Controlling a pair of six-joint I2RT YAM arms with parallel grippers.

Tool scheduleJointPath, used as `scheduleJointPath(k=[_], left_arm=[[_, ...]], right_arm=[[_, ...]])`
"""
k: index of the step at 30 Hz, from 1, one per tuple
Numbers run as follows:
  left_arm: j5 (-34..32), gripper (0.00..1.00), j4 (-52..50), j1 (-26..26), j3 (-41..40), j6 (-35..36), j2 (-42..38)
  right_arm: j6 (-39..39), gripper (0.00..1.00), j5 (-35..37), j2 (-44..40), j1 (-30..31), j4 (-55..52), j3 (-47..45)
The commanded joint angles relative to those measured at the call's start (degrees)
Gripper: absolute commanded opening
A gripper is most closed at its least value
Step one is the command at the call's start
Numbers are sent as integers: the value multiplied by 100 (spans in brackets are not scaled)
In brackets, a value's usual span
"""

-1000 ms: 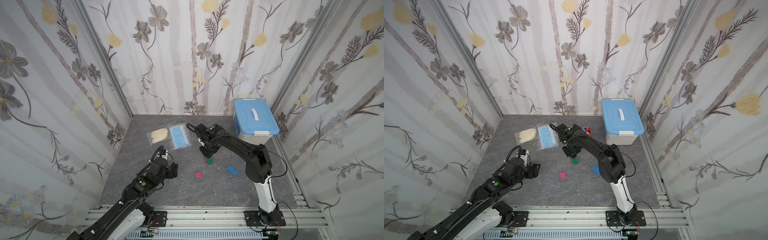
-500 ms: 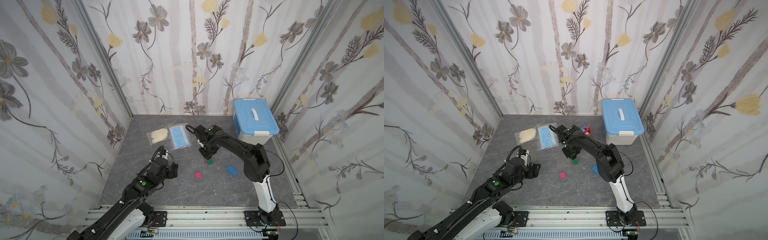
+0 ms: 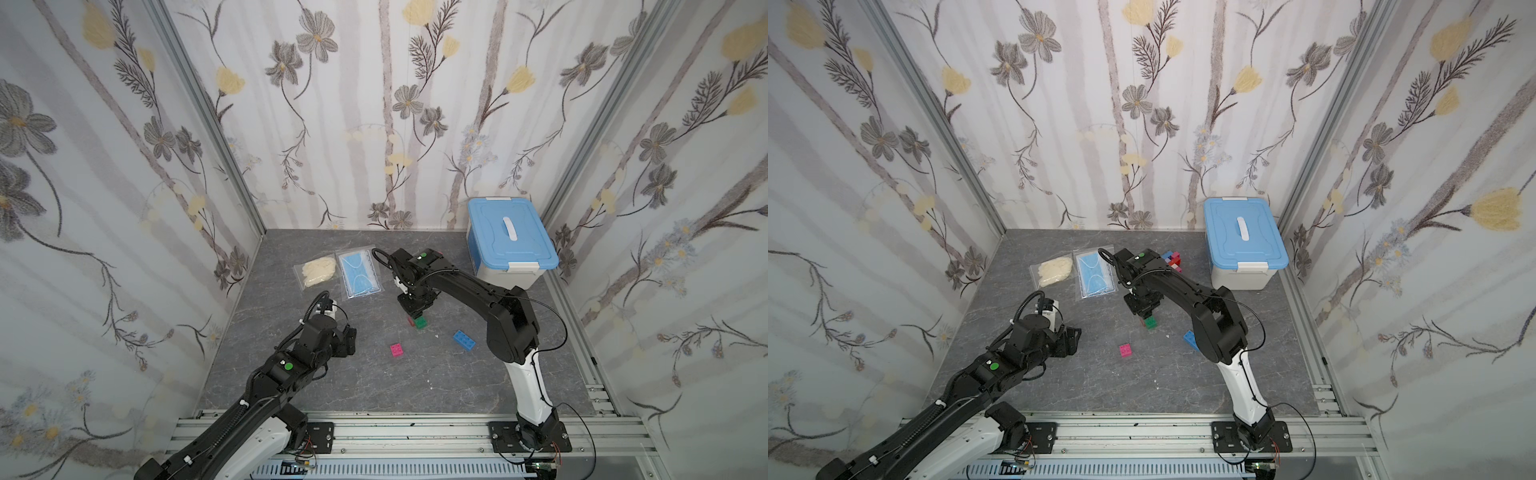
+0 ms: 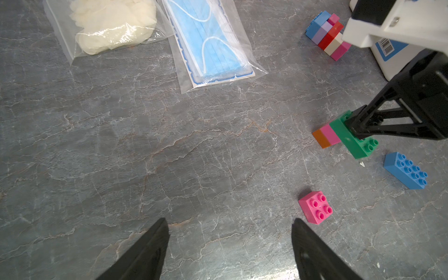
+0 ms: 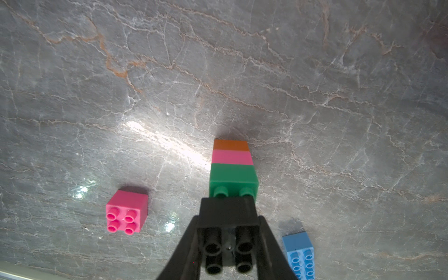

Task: Assemble the letter p with lego
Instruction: Assemble the lego brick with the lego brick.

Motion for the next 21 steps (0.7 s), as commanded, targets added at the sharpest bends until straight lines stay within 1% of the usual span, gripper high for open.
scheduleJointPath(k=[1,13,21], left_arm=[[-42,82,195,5,18,-12,29],[-7,82,215,1,24,-30,83],[16,82,260,2,5,-39,103]], right_arm=[[-117,15,-93,214,-42,175,-53],[-300,15,-146,459,-120,120,-1],[-792,16,-250,994,-97,-589,710]])
